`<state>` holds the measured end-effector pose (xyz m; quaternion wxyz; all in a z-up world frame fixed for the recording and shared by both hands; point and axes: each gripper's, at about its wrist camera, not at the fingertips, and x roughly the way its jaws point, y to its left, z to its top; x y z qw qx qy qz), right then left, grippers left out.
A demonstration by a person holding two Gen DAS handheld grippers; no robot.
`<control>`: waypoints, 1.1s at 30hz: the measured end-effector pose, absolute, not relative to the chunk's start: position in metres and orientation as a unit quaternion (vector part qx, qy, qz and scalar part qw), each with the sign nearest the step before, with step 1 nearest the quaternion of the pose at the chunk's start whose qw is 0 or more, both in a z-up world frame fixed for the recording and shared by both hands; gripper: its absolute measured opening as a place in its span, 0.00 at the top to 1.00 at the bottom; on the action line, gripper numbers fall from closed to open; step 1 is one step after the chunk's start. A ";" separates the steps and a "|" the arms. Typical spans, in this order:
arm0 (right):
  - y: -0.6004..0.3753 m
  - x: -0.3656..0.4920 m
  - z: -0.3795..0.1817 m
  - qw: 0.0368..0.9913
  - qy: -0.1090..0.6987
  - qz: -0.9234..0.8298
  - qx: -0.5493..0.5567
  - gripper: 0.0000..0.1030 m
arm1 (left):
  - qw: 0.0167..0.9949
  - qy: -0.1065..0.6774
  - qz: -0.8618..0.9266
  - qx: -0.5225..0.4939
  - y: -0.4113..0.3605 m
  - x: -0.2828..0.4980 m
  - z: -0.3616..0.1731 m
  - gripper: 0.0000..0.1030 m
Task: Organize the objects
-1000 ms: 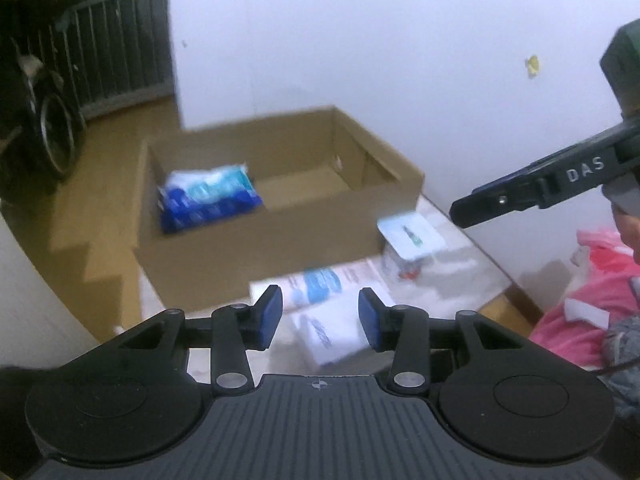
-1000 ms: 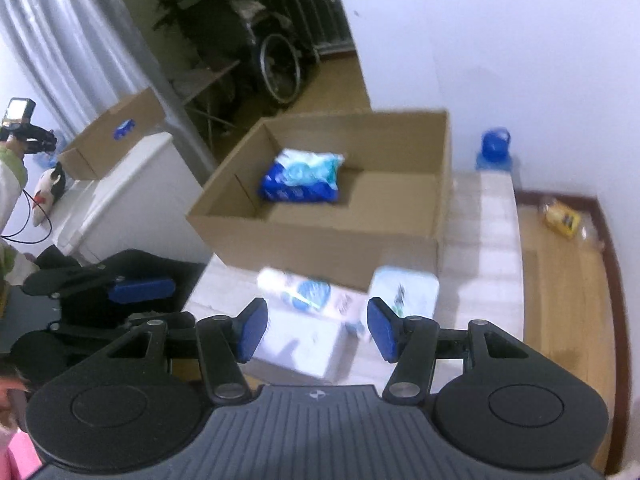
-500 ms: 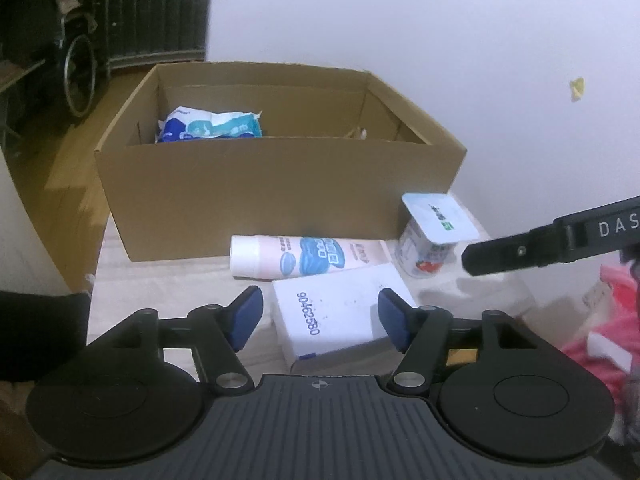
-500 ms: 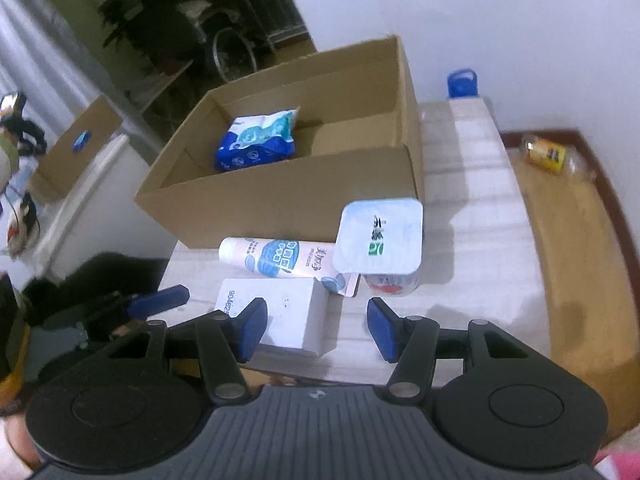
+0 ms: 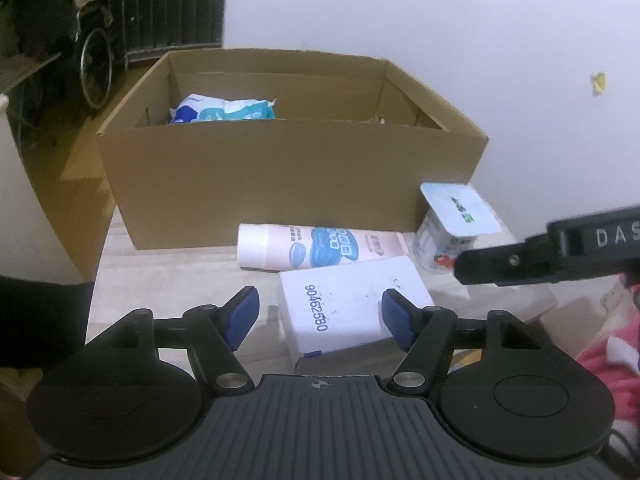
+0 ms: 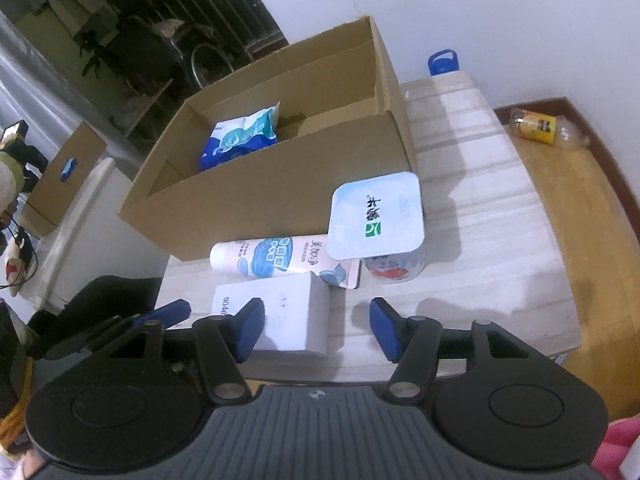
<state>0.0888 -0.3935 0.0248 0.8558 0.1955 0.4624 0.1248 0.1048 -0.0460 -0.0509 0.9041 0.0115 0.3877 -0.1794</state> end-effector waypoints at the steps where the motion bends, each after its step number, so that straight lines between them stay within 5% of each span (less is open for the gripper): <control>1: -0.393 0.089 0.024 0.855 0.463 0.125 0.199 0.37 | 0.904 0.389 -0.179 0.019 -0.048 0.104 -0.051 0.32; 24: -0.367 0.113 0.002 0.834 0.506 0.119 0.187 0.42 | 0.874 0.426 -0.214 0.093 -0.073 0.108 -0.063 0.24; 33: -0.350 0.121 -0.005 0.823 0.523 0.135 0.176 0.45 | 0.855 0.466 -0.226 0.025 -0.053 0.119 -0.073 0.27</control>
